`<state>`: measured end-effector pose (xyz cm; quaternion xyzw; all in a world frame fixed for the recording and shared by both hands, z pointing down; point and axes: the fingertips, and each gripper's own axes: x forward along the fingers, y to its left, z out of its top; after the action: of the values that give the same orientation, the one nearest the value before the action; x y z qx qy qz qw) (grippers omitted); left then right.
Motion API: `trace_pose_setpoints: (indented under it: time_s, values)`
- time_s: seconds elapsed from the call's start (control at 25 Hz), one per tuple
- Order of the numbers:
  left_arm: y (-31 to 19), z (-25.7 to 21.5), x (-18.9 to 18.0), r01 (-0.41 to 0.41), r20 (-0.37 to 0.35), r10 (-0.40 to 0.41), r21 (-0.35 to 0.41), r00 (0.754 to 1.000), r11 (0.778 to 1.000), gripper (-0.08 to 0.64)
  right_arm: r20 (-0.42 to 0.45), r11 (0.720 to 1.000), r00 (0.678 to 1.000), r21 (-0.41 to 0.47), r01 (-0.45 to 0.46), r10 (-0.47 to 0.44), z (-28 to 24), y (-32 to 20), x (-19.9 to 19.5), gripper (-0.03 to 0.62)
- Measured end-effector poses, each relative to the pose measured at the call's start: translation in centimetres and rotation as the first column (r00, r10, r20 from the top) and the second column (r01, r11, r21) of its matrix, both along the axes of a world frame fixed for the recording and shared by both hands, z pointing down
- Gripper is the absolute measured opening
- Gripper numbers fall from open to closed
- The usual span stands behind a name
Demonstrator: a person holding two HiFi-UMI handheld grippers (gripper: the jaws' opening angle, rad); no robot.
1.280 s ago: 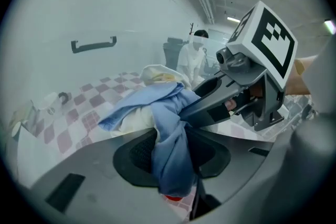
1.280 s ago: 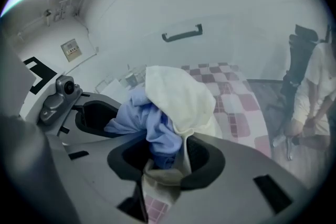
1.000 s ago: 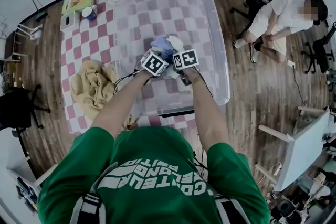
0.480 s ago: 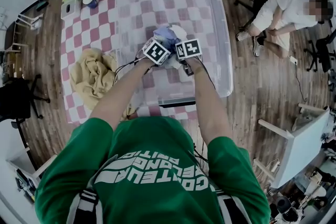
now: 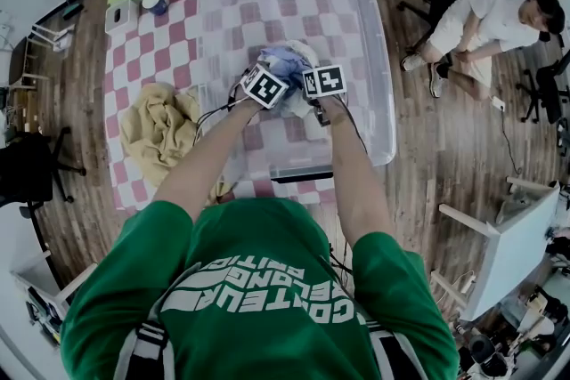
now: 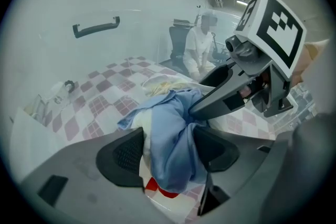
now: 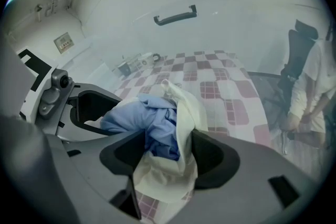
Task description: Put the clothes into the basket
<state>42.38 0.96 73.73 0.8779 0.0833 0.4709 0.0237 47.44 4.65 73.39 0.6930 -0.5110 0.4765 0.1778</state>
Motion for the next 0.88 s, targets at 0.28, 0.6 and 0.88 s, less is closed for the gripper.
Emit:
trace_pose_setpoints:
  time_s: [0.28,0.6,0.88]
  values:
    - [-1.6,-1.7,0.6,0.054,-0.072,-0.050,0.049,0.996,0.997,0.278,-0.097,1.000,0.995,0.029,0.010,-0.007,-1.7,-0.7,1.0,0.267]
    - [-2.5,-4.5,1.2,0.103,-0.174,-0.091,0.062,0.981,0.993,0.278,-0.181,0.990,0.982,0.136,-0.018,0.043,-5.0,-1.6,2.4,0.267]
    - [-3.4,-9.6,2.1,0.125,-0.333,-0.107,0.033,0.937,0.992,0.275,-0.259,0.958,0.963,0.288,-0.002,0.080,-9.8,-2.6,2.5,0.265]
